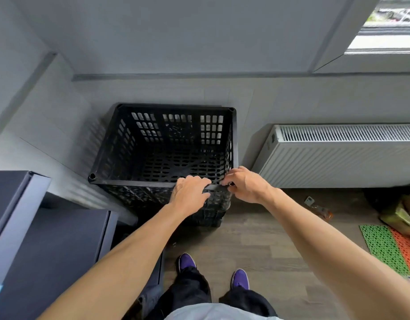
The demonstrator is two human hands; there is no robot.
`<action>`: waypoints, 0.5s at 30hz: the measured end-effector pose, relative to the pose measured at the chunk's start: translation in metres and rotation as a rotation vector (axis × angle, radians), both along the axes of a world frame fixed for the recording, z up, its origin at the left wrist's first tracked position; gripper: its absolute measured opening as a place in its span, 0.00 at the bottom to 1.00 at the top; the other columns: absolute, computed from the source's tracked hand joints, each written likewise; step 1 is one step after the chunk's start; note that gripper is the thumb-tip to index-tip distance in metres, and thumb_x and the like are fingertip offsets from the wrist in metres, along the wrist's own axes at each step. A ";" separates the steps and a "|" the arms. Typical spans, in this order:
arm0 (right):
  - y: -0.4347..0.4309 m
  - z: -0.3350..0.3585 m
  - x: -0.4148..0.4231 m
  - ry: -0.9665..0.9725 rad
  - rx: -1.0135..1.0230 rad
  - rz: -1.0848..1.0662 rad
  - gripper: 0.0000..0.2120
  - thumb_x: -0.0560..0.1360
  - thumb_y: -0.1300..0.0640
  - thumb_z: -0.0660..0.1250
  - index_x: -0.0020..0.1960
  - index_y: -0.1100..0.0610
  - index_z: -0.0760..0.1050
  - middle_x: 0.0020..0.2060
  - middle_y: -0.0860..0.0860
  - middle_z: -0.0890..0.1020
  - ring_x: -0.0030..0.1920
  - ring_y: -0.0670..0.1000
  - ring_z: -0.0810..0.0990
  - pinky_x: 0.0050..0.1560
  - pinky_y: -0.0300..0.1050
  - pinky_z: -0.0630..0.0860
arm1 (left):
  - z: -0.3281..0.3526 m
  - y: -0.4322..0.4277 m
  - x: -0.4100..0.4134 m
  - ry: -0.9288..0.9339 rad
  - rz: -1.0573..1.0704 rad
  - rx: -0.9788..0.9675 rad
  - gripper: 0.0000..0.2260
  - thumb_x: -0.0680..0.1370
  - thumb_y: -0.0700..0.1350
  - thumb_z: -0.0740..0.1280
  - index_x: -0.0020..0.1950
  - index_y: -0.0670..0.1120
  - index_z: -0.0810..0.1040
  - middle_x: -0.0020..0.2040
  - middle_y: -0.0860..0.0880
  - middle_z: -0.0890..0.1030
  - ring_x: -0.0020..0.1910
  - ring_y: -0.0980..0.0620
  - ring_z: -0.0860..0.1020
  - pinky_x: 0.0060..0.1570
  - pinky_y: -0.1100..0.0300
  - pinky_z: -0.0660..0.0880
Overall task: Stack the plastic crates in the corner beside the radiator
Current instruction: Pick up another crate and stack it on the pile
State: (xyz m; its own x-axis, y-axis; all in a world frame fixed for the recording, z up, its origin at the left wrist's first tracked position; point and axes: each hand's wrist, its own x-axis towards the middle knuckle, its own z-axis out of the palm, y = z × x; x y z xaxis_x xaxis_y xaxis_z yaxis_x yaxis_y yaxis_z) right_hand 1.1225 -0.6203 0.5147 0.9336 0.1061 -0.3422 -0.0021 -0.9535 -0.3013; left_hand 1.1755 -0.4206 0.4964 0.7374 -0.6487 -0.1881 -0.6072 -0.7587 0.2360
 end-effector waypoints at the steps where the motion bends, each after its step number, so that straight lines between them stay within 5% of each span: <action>1: -0.005 0.001 -0.005 -0.020 0.017 -0.005 0.16 0.78 0.57 0.64 0.65 0.48 0.77 0.66 0.48 0.75 0.65 0.53 0.70 0.62 0.51 0.74 | 0.001 -0.006 -0.005 -0.005 0.011 -0.001 0.20 0.79 0.54 0.64 0.70 0.53 0.71 0.62 0.50 0.78 0.63 0.47 0.73 0.63 0.48 0.67; 15: -0.074 0.011 -0.050 0.087 0.077 -0.046 0.19 0.78 0.60 0.60 0.68 0.51 0.74 0.62 0.52 0.80 0.61 0.56 0.79 0.61 0.49 0.76 | 0.009 -0.040 -0.049 0.020 0.144 0.023 0.20 0.79 0.50 0.65 0.71 0.53 0.70 0.69 0.52 0.73 0.68 0.48 0.68 0.66 0.49 0.68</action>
